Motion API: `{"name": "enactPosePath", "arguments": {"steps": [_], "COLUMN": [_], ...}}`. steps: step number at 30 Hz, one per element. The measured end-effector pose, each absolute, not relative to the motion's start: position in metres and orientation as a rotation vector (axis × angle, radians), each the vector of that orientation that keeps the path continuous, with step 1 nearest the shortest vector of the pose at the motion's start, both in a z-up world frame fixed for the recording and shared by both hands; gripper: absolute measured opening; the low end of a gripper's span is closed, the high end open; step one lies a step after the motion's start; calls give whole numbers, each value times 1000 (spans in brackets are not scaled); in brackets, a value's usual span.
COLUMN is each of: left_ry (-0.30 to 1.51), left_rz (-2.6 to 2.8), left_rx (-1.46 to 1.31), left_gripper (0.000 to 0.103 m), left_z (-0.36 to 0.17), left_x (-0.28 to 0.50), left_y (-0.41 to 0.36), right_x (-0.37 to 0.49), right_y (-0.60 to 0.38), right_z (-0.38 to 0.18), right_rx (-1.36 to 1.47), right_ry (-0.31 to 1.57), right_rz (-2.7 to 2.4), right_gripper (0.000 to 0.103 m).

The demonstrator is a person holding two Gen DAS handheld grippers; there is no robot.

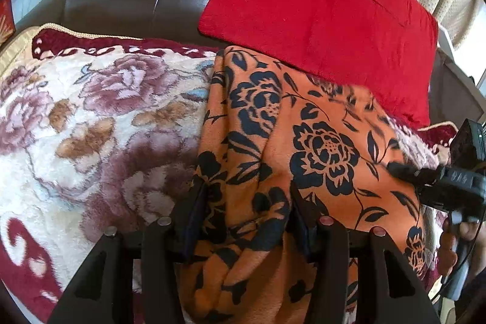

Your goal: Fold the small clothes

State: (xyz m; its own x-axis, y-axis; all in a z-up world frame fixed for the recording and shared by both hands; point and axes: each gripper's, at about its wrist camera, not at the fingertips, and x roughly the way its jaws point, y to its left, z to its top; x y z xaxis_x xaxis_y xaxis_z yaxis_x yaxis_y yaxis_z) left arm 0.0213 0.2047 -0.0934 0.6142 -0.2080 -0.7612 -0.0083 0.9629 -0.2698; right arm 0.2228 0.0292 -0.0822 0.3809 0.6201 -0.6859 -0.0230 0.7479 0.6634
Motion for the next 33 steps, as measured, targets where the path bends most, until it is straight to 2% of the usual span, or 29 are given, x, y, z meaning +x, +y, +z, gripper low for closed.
{"name": "enactPosePath", "arguments": {"steps": [1,3,4,7,9,10,11,12,14,16,17,18,19,20,21,22,24,26,27,28,30,33], "left_ry": [914,865,834,843,943,1020,1060,1045,1011,1009,1015,1011,997,983,960,933,888,875,899,977,962,931], "left_rz": [-129,-164,-170,-216,-258,-248,-229,-239,-256,-257,-243,-226,-216,-215,-220,-225,-254,-264,-244,-201,-187,-150], "left_rx": [-287,-351,-348,-350,-437,-484,-526,-568,-541,-513,-520,-526,-520,-504,-483,-460,-438,-416,-383,-333,-381,-362], "left_gripper": [53,53,53,57,57,52,38,33,27,27,30,32,32,36,41,45,59,61,49,28,24,24], "left_z": [-86,-65,-54,-46,-70,-90,-105,-107,-98,-100,-103,-100,-92,-85,-77,-68,-56,-59,-67,-89,-98,-75], "left_x": [22,25,31,66,104,122,132,133,123,121,121,118,111,103,94,82,52,28,24,24,18,9], "left_y": [208,218,221,225,230,234,240,247,248,246,245,245,243,239,239,237,231,226,221,216,220,217], "right_x": [222,223,225,245,264,274,280,280,269,263,267,269,265,258,249,239,215,194,186,179,173,168], "right_y": [27,24,22,21,28,31,37,39,42,40,38,30,24,22,21,21,19,22,29,34,43,33], "right_z": [-78,-63,-59,-55,-65,-78,-86,-86,-64,-65,-78,-89,-88,-82,-73,-67,-63,-68,-75,-82,-87,-75], "right_rx": [626,590,590,595,626,631,631,621,538,475,494,569,622,632,621,609,619,630,627,599,526,521], "right_ry": [1104,1053,1040,1038,1080,1126,1153,1163,1091,1088,1138,1164,1144,1118,1092,1077,1078,1100,1122,1144,1176,1143], "right_rz": [440,445,452,467,480,480,493,509,504,480,462,448,452,457,473,487,505,528,536,547,565,514], "right_gripper": [54,77,82,84,84,84,72,36,34,34,36,46,48,59,75,81,83,83,83,82,44,44]}}
